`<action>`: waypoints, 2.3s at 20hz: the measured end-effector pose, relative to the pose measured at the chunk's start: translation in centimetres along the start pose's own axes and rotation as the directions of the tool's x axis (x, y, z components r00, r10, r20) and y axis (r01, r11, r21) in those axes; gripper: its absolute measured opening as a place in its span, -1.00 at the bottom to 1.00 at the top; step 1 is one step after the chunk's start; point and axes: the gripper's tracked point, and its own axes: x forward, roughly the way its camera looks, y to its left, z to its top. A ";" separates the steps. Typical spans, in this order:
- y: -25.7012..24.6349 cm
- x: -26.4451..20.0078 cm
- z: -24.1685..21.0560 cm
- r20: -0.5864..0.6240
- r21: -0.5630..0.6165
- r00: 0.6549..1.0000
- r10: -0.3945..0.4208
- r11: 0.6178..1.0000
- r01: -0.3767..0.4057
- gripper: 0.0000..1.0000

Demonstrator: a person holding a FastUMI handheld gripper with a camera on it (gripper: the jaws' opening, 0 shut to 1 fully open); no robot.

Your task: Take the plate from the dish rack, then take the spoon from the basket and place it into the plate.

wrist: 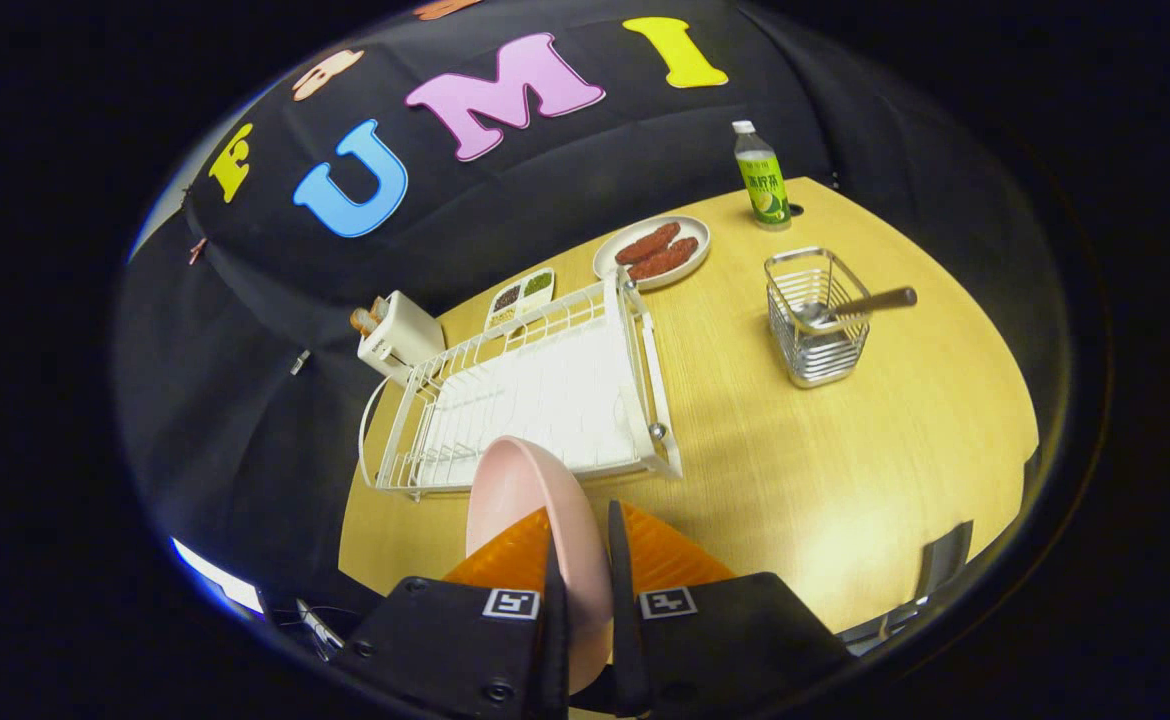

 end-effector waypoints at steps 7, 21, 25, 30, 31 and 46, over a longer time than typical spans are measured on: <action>-3.4 4.5 -5.0 -0.063 0.028 0.998 -0.029 0.999 0.031 -0.56; -6.7 3.9 -2.8 -0.003 -0.026 0.994 -0.109 0.994 0.109 0.03; -9.4 0.1 1.8 0.142 -0.173 0.976 -0.165 0.967 0.188 0.97; -12.8 -4.0 8.6 0.361 -0.343 0.917 -0.167 0.891 0.297 0.97; -13.0 -4.4 9.7 0.398 -0.367 0.905 -0.150 0.879 0.306 0.97; -17.6 1.5 15.8 0.562 -0.491 0.825 0.064 0.828 0.270 0.65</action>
